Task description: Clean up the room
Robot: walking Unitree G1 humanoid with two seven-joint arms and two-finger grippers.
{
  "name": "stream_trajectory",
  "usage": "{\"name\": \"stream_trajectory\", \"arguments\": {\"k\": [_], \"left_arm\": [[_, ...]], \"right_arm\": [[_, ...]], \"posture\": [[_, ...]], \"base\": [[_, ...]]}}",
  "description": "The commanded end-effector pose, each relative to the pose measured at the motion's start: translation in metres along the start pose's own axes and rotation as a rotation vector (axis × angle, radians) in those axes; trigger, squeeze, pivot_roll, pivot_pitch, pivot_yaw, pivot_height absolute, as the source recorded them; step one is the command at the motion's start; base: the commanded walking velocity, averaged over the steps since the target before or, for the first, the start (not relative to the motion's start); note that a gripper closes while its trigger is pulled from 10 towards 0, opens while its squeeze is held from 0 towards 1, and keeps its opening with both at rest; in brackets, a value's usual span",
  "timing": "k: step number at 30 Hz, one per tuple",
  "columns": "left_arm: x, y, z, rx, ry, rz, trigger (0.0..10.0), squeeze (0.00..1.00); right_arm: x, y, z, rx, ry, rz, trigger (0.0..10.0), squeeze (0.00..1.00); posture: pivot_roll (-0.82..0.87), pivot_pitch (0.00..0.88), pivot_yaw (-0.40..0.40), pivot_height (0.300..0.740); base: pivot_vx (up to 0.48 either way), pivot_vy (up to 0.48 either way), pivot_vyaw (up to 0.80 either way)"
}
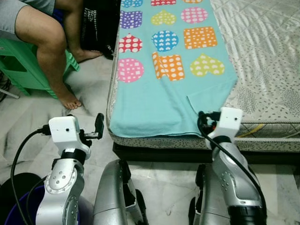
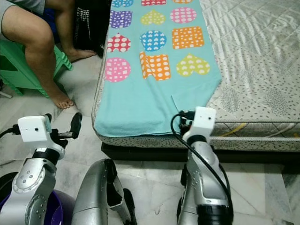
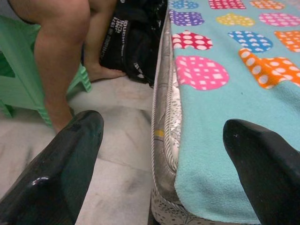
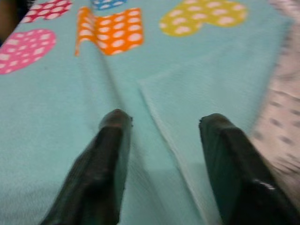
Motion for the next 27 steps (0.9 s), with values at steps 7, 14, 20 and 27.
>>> {"name": "stream_trajectory", "arguments": {"k": [7,14,20,27], "left_arm": [[0.007,-0.003,0.01,-0.026,0.022,0.022,10.0,0.0],[0.01,0.0,0.009,-0.035,0.023,0.022,10.0,0.0],[0.013,0.003,0.01,-0.04,0.031,0.02,10.0,0.0],[0.013,0.004,0.01,-0.041,0.034,0.025,10.0,0.0]], "right_arm": [[-0.027,-0.008,0.03,0.058,0.088,0.013,10.0,1.0],[-0.046,-0.007,0.053,0.142,0.096,0.016,10.0,1.0],[-0.055,-0.007,0.064,0.173,0.074,0.042,10.0,1.0],[-0.061,-0.008,0.062,0.185,0.018,0.073,10.0,1.0]], "posture": [[0.03,0.262,0.129,0.547],[0.06,0.28,0.122,0.547],[0.09,0.291,0.117,0.547],[0.09,0.292,0.117,0.547]], "base": [[0.0,0.0,0.0],[0.0,0.0,0.0],[0.0,0.0,0.0],[0.0,0.0,0.0]]}}
Point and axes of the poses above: a point about 5 cm out from each wrist's last joint towards the gripper, its own x axis pointing back from the gripper into the wrist, its own y axis along the axis of the wrist's last joint, z = x × y, the point moved 3 cm from there along -x, pointing out of the wrist towards the gripper, and after that the axes turned 7 degrees about x, right-handed, at the moved point
